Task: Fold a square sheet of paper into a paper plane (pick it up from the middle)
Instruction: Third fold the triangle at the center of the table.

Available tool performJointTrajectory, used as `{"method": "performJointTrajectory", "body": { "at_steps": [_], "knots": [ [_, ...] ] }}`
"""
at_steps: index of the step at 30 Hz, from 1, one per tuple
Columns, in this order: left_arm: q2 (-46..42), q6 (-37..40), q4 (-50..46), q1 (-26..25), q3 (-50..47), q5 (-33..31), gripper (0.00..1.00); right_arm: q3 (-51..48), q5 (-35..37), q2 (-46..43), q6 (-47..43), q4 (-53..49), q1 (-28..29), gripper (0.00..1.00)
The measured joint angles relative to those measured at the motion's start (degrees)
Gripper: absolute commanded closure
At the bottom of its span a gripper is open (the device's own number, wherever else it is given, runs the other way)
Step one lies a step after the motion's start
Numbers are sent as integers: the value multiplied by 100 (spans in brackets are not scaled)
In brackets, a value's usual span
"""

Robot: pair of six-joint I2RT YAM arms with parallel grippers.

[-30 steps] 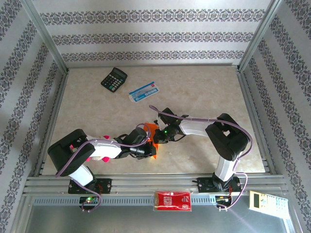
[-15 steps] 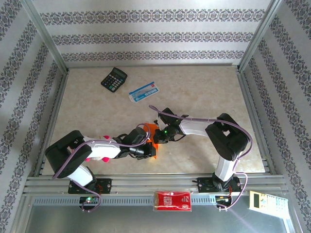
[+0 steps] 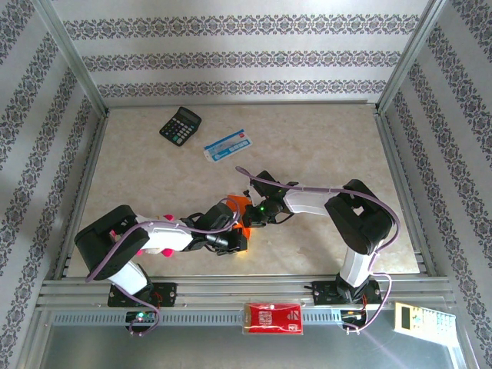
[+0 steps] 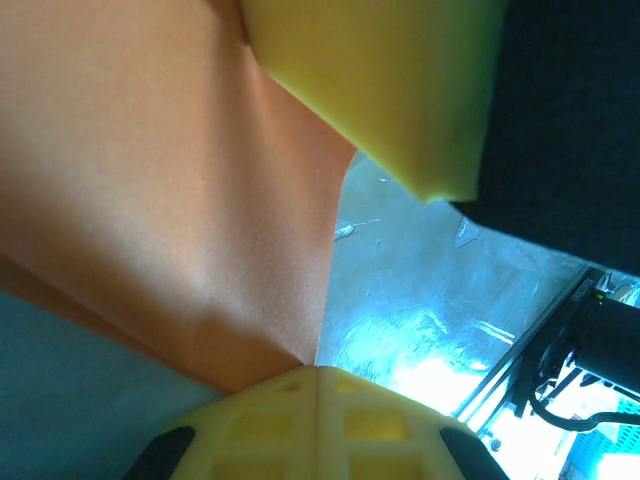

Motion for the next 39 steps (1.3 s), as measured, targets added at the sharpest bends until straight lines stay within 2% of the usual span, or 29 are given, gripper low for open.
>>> {"method": "performJointTrajectory", "body": {
  "at_steps": [10,18,25,31,39],
  "knots": [
    [-238,195,-389,-7,142,-20,92,0,0,0,0,0,0,100],
    [66,306,-446,-7,262,9,93,0,0,0,0,2,0,100],
    [-31,350,-562,-17,293,-4,90,0,0,4,0,4,0,100],
    [-457,433,-575,236,293,-17,90,0,0,4,0,4,0,100],
    [-144,669,-680,448,372,-37,91,0,0,4,0,4,0,100]
  ]
}}
